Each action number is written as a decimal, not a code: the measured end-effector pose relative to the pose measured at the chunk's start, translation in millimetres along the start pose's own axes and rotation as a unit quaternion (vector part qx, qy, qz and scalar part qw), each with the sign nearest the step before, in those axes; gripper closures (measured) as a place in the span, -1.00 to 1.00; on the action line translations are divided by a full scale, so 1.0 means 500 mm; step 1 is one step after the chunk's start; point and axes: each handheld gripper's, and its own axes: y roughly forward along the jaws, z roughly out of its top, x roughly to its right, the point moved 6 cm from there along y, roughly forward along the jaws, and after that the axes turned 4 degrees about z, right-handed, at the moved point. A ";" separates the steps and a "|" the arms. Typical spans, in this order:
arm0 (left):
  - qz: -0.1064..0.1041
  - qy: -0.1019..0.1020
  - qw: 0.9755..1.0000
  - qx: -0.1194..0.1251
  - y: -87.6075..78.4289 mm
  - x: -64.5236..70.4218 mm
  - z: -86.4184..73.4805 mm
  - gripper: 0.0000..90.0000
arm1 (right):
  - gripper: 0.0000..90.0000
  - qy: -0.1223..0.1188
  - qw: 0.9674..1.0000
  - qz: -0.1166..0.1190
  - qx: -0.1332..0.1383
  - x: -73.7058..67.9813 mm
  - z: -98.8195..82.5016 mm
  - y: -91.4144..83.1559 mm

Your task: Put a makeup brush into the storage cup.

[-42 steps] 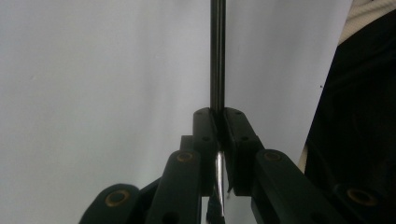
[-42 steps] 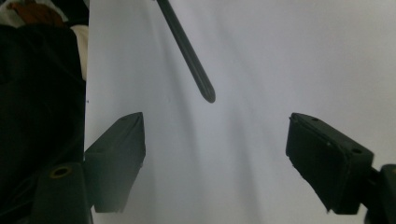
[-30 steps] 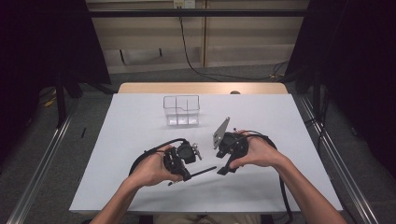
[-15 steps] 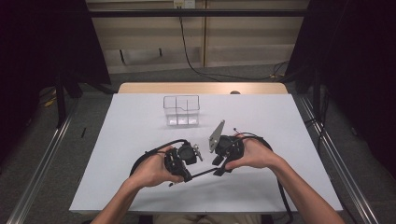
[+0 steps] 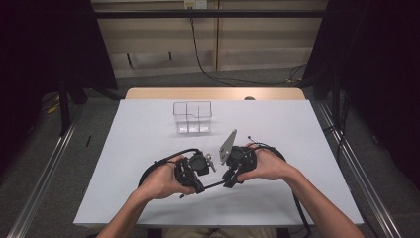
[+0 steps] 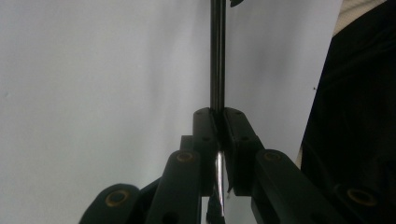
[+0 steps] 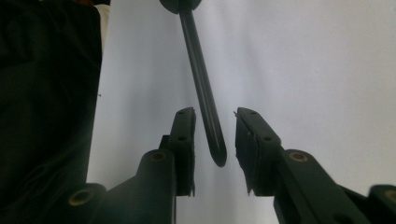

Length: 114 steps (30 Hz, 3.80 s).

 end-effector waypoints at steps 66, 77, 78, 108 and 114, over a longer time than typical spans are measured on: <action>0.070 -0.069 0.983 0.154 -0.049 -0.059 -0.047 -0.71 | 0.88 -0.004 0.999 -0.032 0.021 0.002 -0.038 -0.022; 0.087 -0.107 0.972 0.188 -0.049 -0.072 -0.082 -0.90 | 0.88 0.044 0.997 -0.055 0.034 0.002 -0.089 -0.030; 0.086 -0.108 0.974 0.182 -0.046 -0.073 -0.084 -0.91 | 0.88 0.044 0.997 -0.057 0.033 0.002 -0.092 -0.029; 0.112 -0.146 0.947 0.263 -0.062 -0.078 -0.119 -0.88 | 0.87 0.115 0.964 -0.094 0.221 0.003 -0.129 -0.040; 0.117 -0.151 0.943 0.271 -0.058 -0.079 -0.120 -0.88 | 0.87 0.111 0.950 -0.080 0.281 0.001 -0.127 -0.052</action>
